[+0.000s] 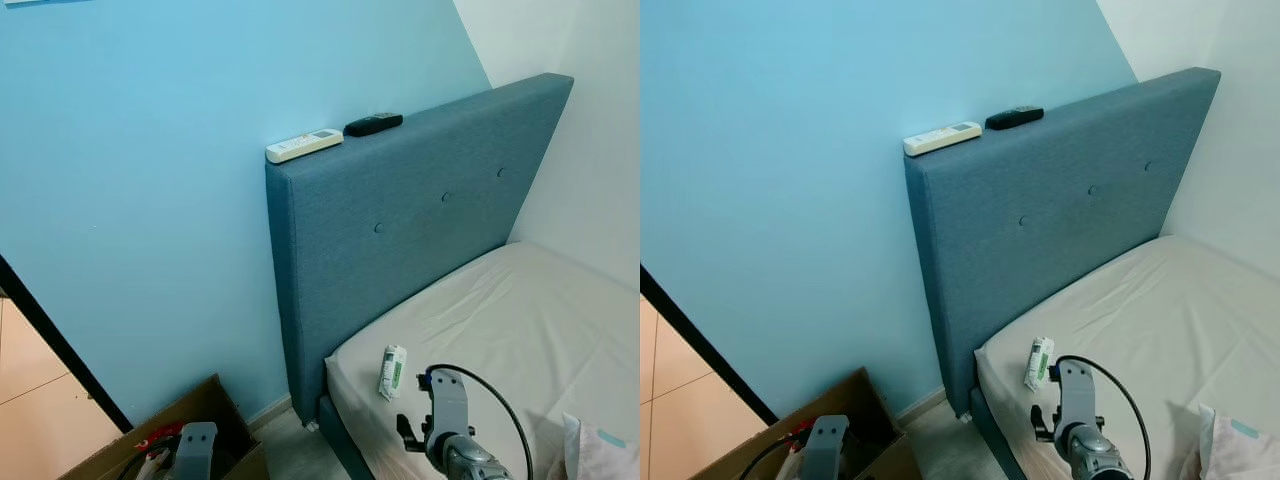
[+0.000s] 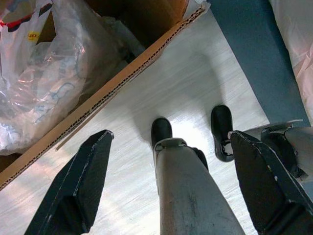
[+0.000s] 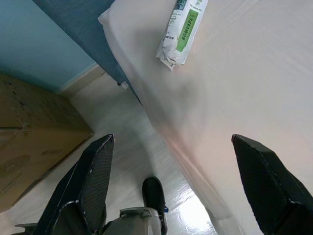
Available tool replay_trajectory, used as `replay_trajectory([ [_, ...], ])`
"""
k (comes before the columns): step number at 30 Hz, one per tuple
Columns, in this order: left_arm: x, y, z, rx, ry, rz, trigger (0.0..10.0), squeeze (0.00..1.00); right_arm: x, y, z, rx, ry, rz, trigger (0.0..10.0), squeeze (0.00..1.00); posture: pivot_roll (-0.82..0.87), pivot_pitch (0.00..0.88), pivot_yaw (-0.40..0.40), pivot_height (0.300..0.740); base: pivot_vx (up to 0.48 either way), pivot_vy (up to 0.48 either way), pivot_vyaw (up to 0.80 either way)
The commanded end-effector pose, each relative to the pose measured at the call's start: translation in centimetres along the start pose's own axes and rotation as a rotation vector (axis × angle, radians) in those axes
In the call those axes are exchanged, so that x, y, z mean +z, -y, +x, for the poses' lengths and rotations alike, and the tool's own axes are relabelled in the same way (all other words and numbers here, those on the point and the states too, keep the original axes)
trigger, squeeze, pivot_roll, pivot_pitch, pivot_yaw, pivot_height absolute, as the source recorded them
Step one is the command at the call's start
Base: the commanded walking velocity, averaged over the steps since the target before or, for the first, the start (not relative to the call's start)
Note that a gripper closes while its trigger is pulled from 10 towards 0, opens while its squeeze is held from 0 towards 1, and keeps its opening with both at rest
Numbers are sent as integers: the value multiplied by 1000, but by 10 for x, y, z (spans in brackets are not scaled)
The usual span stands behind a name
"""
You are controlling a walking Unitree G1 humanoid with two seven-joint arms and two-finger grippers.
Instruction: Clean up the room
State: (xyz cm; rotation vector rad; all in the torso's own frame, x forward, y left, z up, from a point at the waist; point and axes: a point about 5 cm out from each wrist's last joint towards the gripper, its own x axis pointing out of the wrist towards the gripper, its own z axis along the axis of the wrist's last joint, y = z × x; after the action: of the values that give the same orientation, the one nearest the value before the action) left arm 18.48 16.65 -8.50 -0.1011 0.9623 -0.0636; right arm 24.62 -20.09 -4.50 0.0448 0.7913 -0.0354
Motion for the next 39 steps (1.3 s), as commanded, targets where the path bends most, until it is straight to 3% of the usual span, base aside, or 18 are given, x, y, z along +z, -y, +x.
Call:
replay_trajectory([
  [1,-3,-7,-2,15,-15,2,10000,0,0,-4,1,13,7,-5,10000,0,-107,0,18,740,0,0,0],
  [39,-5,-4,-1,0,-16,9,10000,0,1,-2,0,12,-1,-13,10000,0,-119,0,20,740,0,0,0],
])
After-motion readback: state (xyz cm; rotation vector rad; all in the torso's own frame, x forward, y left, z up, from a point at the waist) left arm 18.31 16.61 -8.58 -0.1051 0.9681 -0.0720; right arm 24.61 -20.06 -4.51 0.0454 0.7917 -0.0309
